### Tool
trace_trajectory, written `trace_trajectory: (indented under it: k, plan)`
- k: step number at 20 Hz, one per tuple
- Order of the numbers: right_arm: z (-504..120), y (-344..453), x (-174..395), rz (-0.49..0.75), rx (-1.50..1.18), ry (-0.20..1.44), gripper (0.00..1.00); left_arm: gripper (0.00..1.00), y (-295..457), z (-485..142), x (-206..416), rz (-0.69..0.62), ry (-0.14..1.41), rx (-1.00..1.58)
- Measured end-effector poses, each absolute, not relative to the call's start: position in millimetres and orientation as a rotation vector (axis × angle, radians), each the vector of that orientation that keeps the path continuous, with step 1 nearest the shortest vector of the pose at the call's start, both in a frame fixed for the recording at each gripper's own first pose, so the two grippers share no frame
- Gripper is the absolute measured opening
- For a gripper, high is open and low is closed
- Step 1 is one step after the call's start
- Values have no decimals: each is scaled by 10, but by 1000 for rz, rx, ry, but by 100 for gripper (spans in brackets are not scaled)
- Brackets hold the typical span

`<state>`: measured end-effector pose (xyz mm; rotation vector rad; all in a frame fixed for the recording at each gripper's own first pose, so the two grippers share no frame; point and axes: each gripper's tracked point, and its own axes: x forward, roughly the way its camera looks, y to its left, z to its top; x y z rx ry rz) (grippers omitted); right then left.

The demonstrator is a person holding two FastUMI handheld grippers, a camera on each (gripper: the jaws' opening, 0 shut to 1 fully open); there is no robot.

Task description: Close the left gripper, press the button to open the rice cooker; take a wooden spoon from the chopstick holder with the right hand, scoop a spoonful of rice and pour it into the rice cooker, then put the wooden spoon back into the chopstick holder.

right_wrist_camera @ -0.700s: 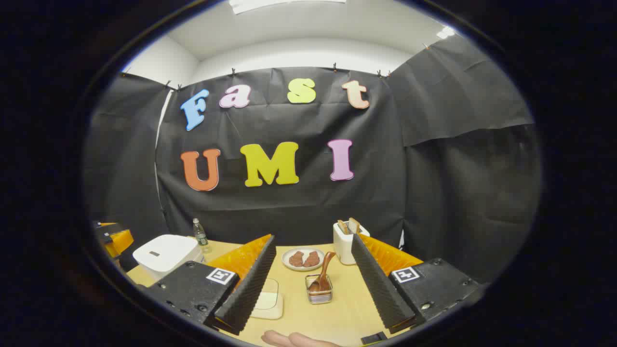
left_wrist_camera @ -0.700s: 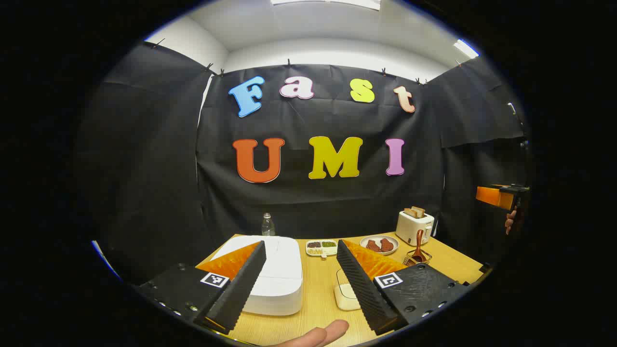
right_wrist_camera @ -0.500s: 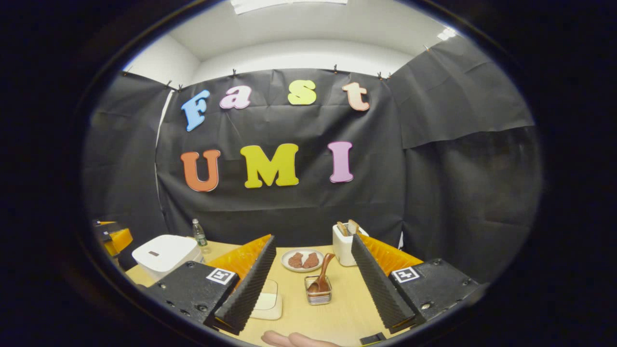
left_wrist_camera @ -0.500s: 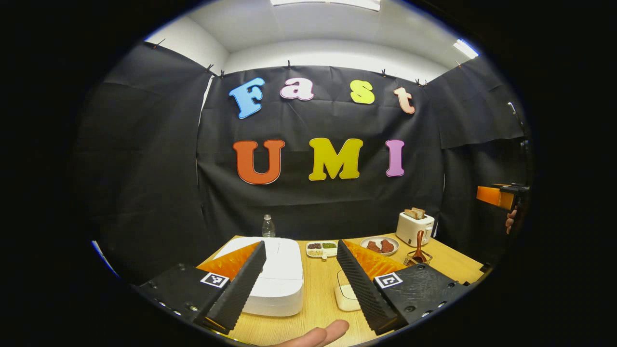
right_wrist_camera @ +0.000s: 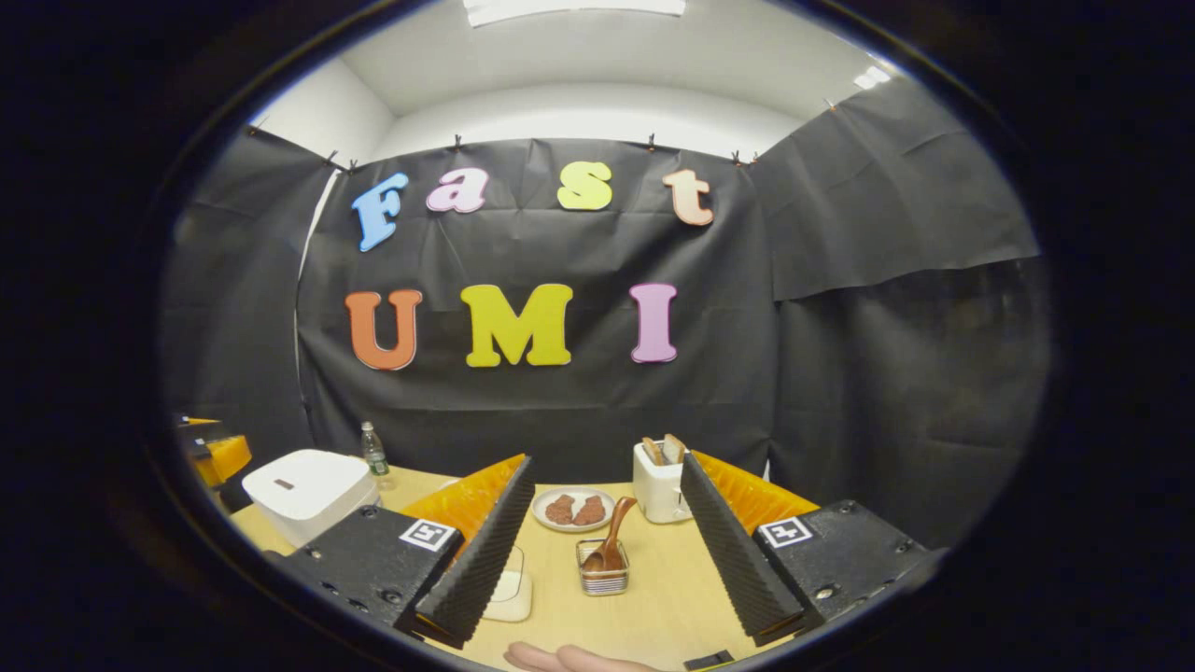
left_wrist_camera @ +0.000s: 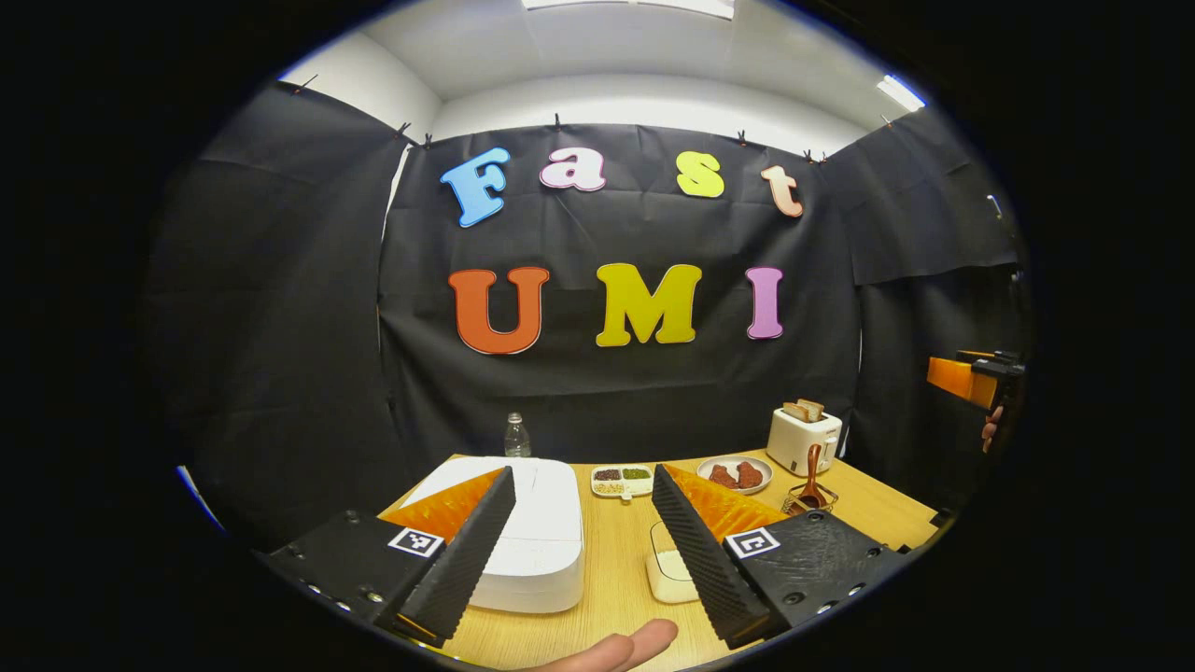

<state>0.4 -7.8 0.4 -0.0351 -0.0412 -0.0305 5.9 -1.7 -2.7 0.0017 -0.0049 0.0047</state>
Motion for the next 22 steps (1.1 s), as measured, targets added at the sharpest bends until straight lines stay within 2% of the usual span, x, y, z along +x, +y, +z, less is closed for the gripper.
trace_trajectory:
  k: [1,2,5,6,7,8,11,12,15,16,21,22]
  plan:
    - [-10,-93,9,-32,-30,-38,100,95,18,-19,71,18,-7,-7]
    - [-27,-101,16,-31,-25,-36,96,94,52,-29,98,23,-11,-12]
    - [-83,-21,20,11,-8,-21,96,95,110,34,145,14,-48,-21]
    - [-76,3,20,24,0,-23,100,94,132,14,154,11,-49,-27]
    - [-76,-17,36,21,8,-28,100,94,166,-6,162,11,-54,-30]
    - [-97,-21,51,24,11,-31,96,94,231,-23,203,19,-46,-26]
    - [-127,109,63,67,31,-36,99,94,363,-66,273,38,-34,15]
    - [-152,174,70,93,40,-33,100,88,339,-64,296,18,-35,25]
    - [-213,301,65,146,53,-22,96,44,384,-186,355,-1,15,18]
    - [-228,314,80,149,47,-23,97,37,426,-192,378,10,22,30]
    - [-331,327,122,150,17,-31,100,35,523,-364,516,50,66,93]
    - [-352,346,138,153,15,-25,96,36,563,-358,508,87,55,102]
